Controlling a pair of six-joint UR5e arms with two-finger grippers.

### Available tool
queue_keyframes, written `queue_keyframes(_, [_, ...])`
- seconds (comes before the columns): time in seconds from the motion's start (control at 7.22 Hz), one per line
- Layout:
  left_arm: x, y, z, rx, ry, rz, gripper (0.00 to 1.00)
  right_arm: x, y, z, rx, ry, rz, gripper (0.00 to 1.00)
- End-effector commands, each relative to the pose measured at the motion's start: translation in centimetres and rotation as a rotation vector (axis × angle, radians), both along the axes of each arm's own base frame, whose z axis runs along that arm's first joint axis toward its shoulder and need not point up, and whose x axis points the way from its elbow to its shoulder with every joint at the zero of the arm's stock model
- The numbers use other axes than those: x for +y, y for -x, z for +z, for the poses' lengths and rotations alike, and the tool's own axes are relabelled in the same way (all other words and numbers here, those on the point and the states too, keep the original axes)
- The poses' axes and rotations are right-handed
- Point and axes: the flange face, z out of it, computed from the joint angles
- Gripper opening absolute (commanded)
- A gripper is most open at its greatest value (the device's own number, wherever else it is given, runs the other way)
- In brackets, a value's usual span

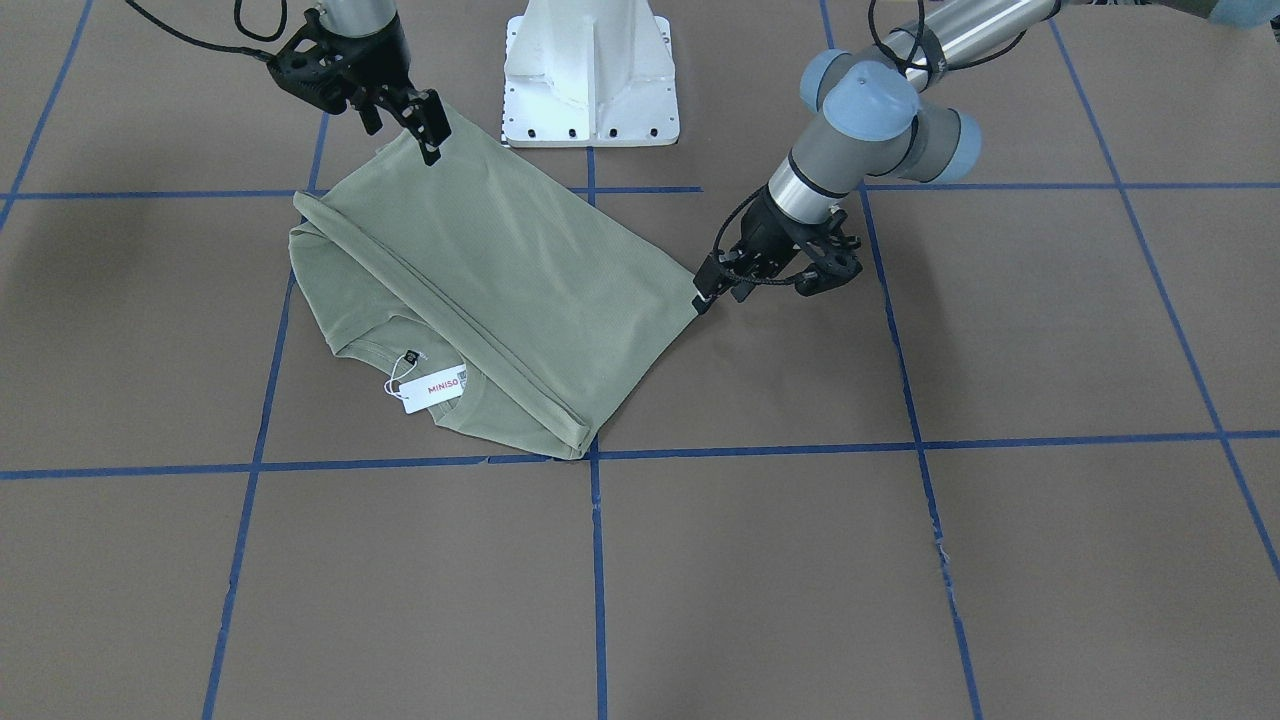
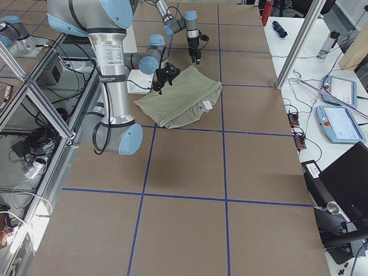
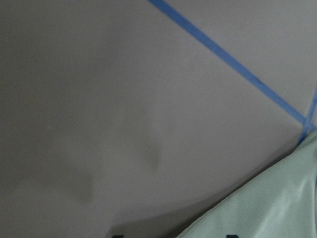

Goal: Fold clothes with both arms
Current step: 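Pull the shirt corner away with the left gripper while the right holds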

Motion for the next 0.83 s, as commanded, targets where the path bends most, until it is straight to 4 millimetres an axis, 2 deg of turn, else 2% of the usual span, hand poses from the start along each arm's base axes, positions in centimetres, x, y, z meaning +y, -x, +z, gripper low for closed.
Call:
queue_keyframes(0.0, [1.2,-1.5,-0.1,-0.023,0.016,0.014,0.75,-4.3,-1.9,0.9,0.015,-0.015,0.002,1.00])
queue_keyframes(0.14, [1.8,-2.1,0.2,-0.028,0.019,0.027,0.74,-4.5,-1.9,0.9,0.017,-0.015,0.004,1.00])
queue_keyframes(0.28, [2.2,-2.4,0.2,-0.030,0.021,0.034,0.67,-4.5,-1.9,0.9,0.017,-0.015,0.004,1.00])
queue_keyframes(0.55, [2.3,-2.1,-0.3,-0.010,0.062,0.013,0.00,-4.7,-2.0,0.9,0.020,-0.021,0.014,1.00])
queue_keyframes(0.69, [2.3,-2.0,0.1,-0.018,0.062,0.013,0.00,-5.0,-2.2,0.9,0.019,-0.024,0.023,1.00])
